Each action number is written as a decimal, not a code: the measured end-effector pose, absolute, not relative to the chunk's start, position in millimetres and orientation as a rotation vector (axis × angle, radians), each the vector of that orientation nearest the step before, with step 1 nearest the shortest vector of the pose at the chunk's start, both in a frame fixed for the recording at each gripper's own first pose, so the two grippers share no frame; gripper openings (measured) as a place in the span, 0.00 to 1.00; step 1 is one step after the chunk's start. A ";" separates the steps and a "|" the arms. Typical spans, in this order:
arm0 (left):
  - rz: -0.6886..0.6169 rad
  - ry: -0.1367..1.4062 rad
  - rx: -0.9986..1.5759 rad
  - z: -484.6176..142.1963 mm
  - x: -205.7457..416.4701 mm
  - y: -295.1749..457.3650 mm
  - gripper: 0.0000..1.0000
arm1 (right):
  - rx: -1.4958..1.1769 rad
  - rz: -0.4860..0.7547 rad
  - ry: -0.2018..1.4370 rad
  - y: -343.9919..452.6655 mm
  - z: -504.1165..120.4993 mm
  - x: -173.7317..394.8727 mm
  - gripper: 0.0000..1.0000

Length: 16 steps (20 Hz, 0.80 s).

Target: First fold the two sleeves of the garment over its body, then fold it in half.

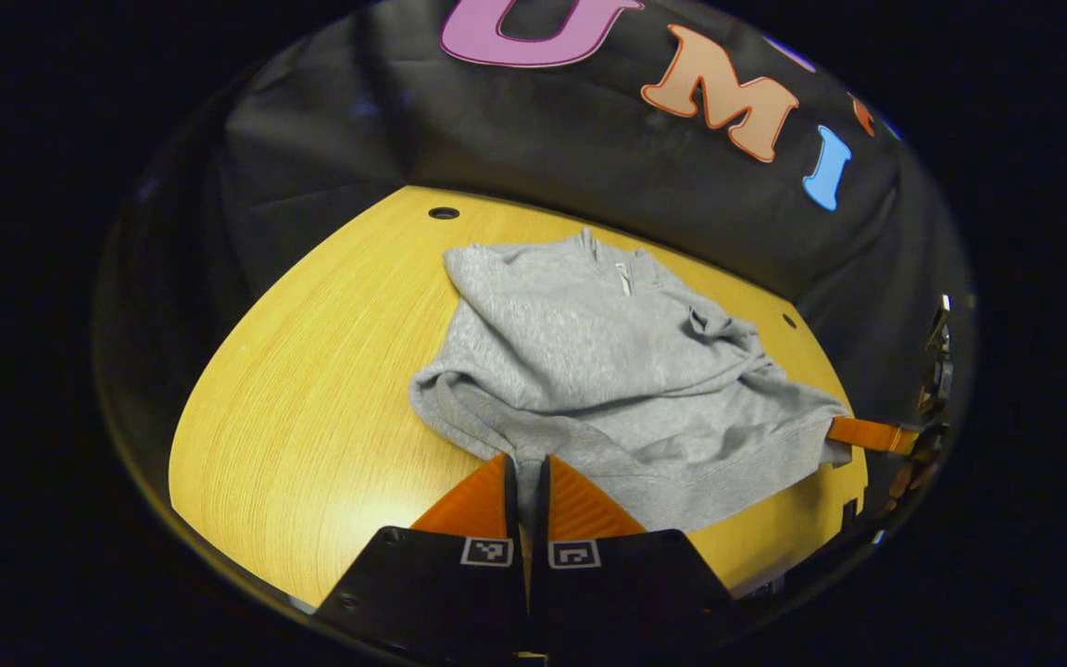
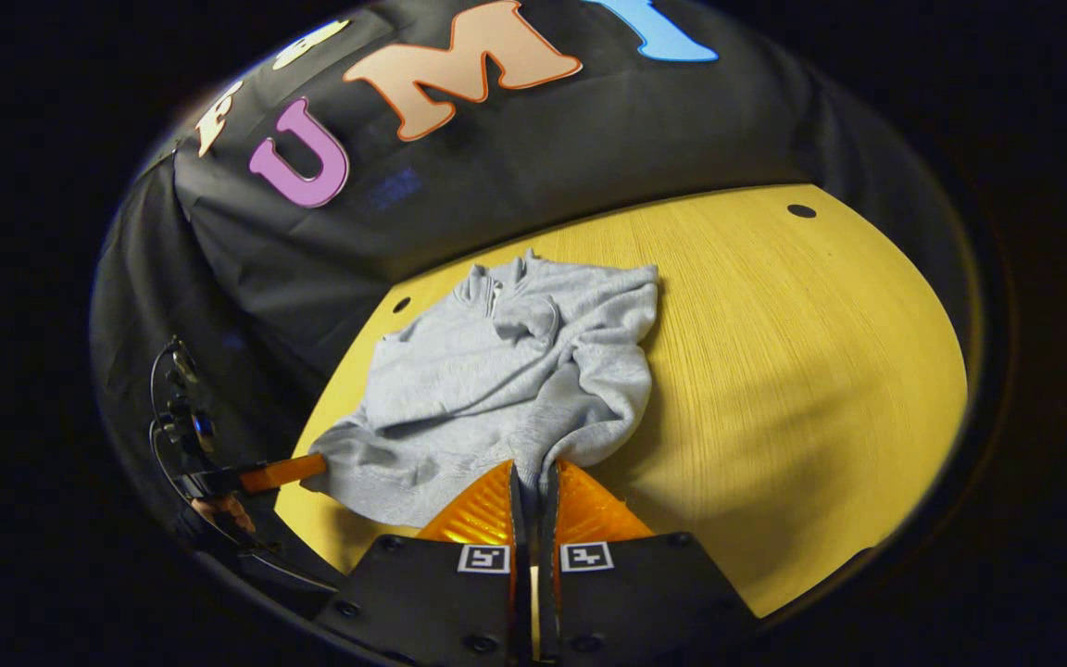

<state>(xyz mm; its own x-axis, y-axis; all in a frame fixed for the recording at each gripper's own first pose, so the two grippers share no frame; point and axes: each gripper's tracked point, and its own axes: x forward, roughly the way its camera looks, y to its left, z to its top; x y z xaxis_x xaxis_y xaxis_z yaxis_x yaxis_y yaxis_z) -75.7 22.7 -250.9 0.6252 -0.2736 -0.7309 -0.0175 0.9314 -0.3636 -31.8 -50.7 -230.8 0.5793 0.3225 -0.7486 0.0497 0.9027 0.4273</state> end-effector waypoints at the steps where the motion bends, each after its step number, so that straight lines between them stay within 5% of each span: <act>1: -0.149 0.871 -0.371 -243.5 -67.2 24.2 0.00 | 0.472 0.154 0.937 -50.3 -227.5 -23.5 0.05; 16: -0.092 0.966 -0.573 -259.5 45.4 30.7 0.00 | 0.794 -0.053 0.942 -49.0 -258.0 111.8 0.05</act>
